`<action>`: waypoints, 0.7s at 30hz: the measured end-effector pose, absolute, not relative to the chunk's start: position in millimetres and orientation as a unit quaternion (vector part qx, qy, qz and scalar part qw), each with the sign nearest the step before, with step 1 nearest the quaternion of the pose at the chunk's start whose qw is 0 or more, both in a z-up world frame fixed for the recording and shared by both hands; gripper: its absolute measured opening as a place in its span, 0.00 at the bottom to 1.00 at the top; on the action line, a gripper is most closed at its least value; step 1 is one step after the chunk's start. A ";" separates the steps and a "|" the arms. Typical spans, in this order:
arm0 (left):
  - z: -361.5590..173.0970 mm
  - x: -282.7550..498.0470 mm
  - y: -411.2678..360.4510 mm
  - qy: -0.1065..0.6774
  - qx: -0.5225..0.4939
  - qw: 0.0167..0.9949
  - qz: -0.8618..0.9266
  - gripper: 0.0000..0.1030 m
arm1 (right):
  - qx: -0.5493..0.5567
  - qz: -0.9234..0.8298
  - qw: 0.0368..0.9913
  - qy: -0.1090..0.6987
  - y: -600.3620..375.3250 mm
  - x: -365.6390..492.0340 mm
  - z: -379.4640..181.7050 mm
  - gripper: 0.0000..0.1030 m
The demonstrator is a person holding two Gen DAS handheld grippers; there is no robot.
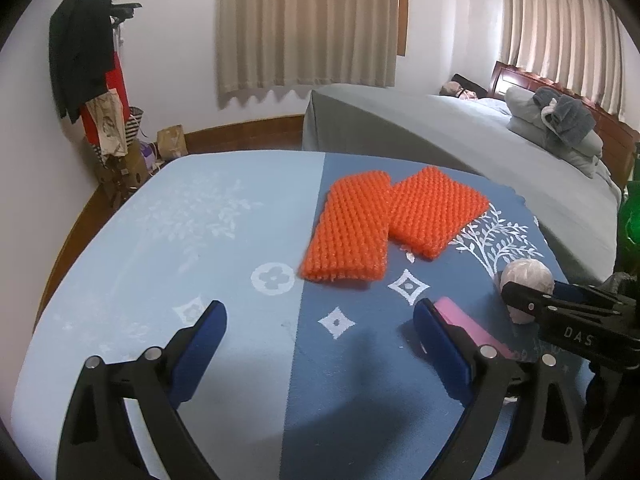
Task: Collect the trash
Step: 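Grasp the white yarn ball with the right gripper while the left grasps the pink bag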
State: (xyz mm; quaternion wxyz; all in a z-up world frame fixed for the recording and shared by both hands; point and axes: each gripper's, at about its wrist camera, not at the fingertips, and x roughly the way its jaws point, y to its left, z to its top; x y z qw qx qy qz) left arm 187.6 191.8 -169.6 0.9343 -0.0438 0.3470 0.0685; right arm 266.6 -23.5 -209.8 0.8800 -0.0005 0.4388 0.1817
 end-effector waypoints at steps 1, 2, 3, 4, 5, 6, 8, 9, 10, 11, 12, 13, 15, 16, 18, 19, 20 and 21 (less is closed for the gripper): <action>-169.7 187.9 191.6 0.347 -0.044 0.934 0.067 0.90 | -0.001 0.186 0.879 0.439 -22.4 265.8 -209.6 0.46; -169.9 187.9 190.7 0.347 -0.044 0.934 0.066 0.90 | -0.003 0.187 0.879 0.439 -22.1 264.6 -209.1 0.44; -169.6 188.2 189.7 0.347 -0.045 0.934 0.064 0.90 | -0.003 0.187 0.878 0.440 -21.5 264.3 -209.2 0.42; -169.5 188.2 188.6 0.348 -0.046 0.934 0.062 0.90 | 0.001 0.188 0.878 0.441 -22.5 263.7 -208.6 0.41; -169.2 187.9 187.4 0.347 -0.047 0.935 0.060 0.90 | 0.003 0.188 0.878 0.441 -23.3 263.3 -208.0 0.41; -168.8 187.6 185.3 0.347 -0.049 0.935 0.056 0.90 | 0.007 0.186 0.878 0.440 -25.7 262.4 -206.8 0.41; -169.2 188.2 179.6 0.348 -0.049 0.935 0.049 0.89 | 0.015 0.179 0.882 0.435 -31.8 260.2 -203.1 0.41; -169.9 189.2 176.2 0.350 -0.049 0.934 0.044 0.89 | 0.018 0.176 0.883 0.434 -34.5 259.6 -201.8 0.41; -170.5 189.7 174.0 0.351 -0.049 0.934 0.040 0.89 | 0.021 0.172 0.885 0.432 -38.8 258.8 -200.1 0.41; -171.6 191.1 170.4 0.354 -0.049 0.933 0.034 0.89 | 0.025 0.168 0.886 0.431 -43.0 258.2 -198.7 0.41; -173.1 192.8 166.5 0.357 -0.048 0.933 0.027 0.88 | 0.027 0.165 0.887 0.430 -46.0 258.5 -198.1 0.41; -174.6 194.8 162.7 0.361 -0.046 0.931 0.022 0.87 | 0.029 0.163 0.888 0.429 -49.3 258.7 -197.2 0.41; -177.9 199.2 155.4 0.370 -0.043 0.928 0.014 0.83 | 0.032 0.158 0.889 0.428 -55.5 257.8 -196.1 0.41; -179.3 201.9 152.8 0.375 -0.043 0.926 0.009 0.81 | 0.034 0.157 0.890 0.427 -58.6 257.8 -196.1 0.41; -182.3 206.9 147.9 0.386 -0.042 0.922 0.000 0.77 | 0.035 0.157 0.890 0.427 -62.4 257.0 -195.4 0.41; -184.1 208.1 144.4 0.390 -0.042 0.920 -0.004 0.71 | 0.036 0.158 0.890 0.426 -64.0 256.6 -194.9 0.41; -185.8 210.2 141.8 0.396 -0.042 0.917 -0.010 0.69 | 0.036 0.158 0.890 0.425 -64.3 256.3 -194.7 0.41; -187.9 212.6 139.2 0.403 -0.044 0.914 -0.017 0.65 | 0.036 0.159 0.891 0.424 -64.9 255.5 -194.3 0.41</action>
